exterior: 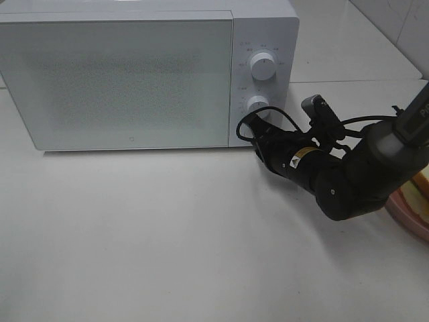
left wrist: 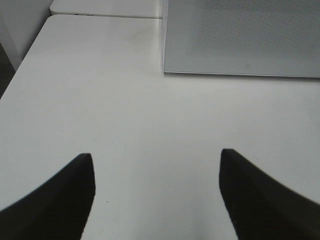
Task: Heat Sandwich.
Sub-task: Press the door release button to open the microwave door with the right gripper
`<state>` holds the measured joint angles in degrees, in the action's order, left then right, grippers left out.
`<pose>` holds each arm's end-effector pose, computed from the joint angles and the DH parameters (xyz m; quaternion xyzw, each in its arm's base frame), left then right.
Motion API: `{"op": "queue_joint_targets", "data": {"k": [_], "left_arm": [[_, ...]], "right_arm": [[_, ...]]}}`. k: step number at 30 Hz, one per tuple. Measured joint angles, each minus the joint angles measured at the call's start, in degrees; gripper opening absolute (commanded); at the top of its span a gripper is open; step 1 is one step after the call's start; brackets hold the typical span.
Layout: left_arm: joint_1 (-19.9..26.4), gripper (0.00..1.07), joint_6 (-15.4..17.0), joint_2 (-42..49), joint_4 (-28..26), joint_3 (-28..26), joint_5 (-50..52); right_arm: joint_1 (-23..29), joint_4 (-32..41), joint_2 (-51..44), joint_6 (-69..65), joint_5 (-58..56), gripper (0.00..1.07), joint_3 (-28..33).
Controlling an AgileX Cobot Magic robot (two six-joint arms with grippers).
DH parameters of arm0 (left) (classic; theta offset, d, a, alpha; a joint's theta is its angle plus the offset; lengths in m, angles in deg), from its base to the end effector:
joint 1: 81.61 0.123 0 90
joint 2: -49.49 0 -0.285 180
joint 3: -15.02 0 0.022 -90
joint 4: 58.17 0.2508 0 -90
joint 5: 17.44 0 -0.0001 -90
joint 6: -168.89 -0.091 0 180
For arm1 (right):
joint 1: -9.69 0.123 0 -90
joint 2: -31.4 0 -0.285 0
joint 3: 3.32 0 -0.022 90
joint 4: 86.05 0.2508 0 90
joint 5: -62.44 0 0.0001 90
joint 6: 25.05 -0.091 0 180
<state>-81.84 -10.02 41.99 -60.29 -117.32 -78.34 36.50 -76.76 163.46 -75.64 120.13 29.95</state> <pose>-0.0076 -0.0029 0.2815 -0.0054 0.8482 -0.0246 0.5291 0.3282 0.1519 0.0696 0.2395 0.7717 0.3447 0.4778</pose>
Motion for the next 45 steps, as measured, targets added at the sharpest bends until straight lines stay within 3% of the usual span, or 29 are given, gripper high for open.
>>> {"op": "queue_joint_targets", "data": {"k": [33, 45], "left_arm": [[0.0, 0.67, 0.0, 0.0, 0.0, 0.0, 0.0], [0.0, 0.67, 0.0, 0.0, 0.0, 0.0, 0.0]], "right_arm": [[0.86, 3.9, 2.86, 4.13, -1.32, 0.07, -4.98], [1.15, 6.13, 3.38, 6.99, 0.52, 0.0, -4.98]]}}
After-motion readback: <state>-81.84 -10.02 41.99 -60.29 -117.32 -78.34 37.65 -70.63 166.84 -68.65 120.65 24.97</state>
